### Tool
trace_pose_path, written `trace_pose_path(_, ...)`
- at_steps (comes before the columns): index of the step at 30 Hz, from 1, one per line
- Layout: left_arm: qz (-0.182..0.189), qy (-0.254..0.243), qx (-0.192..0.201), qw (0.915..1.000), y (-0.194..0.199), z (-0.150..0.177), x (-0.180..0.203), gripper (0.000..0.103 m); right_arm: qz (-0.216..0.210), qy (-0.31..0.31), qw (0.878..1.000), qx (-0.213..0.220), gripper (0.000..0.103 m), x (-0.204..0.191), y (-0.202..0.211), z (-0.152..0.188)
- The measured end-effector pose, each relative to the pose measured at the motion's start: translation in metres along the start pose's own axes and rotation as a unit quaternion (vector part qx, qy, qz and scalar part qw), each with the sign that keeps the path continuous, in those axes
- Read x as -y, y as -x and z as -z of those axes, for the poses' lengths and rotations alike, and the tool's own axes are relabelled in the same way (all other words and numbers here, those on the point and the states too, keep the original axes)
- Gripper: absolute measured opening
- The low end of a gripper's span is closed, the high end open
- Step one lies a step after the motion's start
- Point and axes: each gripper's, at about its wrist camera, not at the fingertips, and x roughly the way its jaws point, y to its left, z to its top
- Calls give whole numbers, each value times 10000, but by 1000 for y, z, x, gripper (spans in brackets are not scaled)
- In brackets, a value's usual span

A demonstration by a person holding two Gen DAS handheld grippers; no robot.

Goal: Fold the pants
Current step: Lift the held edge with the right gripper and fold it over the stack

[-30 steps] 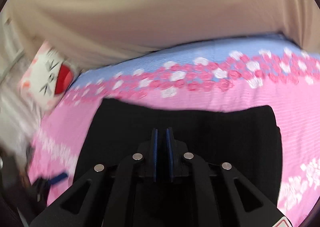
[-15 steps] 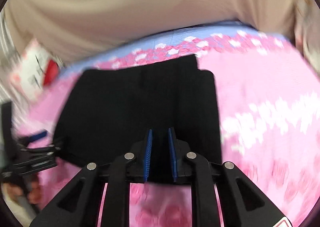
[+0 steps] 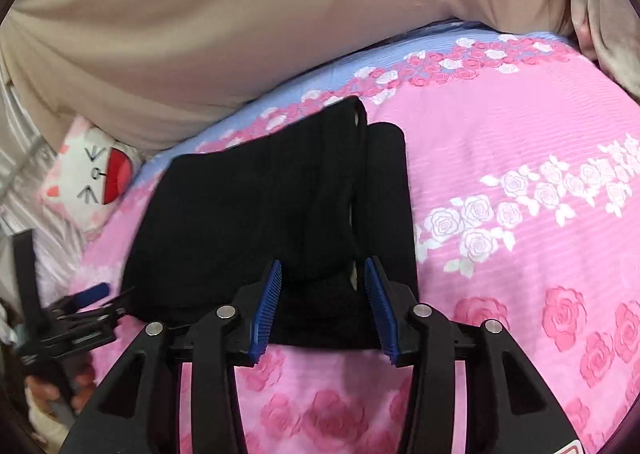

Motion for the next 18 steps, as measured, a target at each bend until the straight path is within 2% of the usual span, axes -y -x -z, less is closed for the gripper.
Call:
trace_pose_path(5, 123, -385, 150, 9991, 12, 7, 7, 98, -145, -29, 9999, -77, 47, 1, 2, -7)
trace_pose_path(6, 212, -500, 203, 9983, 16, 8, 12, 98, -103, 30, 9997, -238, 50, 1, -2, -11)
trace_pose_path(8, 521, -849, 393, 9942, 26, 10, 28, 98, -198, 80, 9984, -531, 63, 2, -14, -15)
trace_pose_path(9, 594, -974, 459, 9924, 30, 11, 35, 98, -292, 30, 9978, -588, 64, 2, -15, -18)
trace_pose_path(10, 658, -1162, 546, 9895, 33, 11, 46, 98, -293, 36, 9974, -653, 58, -1, -16, -20)
trace_pose_path(11, 711, -1333, 631, 9865, 36, 11, 58, 98, -239, 159, 9972, -688, 33, -5, -16, -23)
trace_pose_path(13, 806, -1585, 755, 9812, 36, 10, 77, 98, -565, 40, 9953, -784, 29, -6, -14, -31)
trace_pose_path(14, 865, -1715, 830, 9779, 36, 8, 88, 98, -765, -52, 9939, -793, 22, -6, -12, -37)
trace_pose_path(16, 928, -1846, 963, 9737, 33, 5, 105, 98, -1019, -78, 9918, -773, 14, -10, -5, -49)
trace_pose_path(18, 984, -2006, 1117, 9683, 27, -1, 125, 98, -1435, -138, 9861, -823, 13, -18, 1, -61)
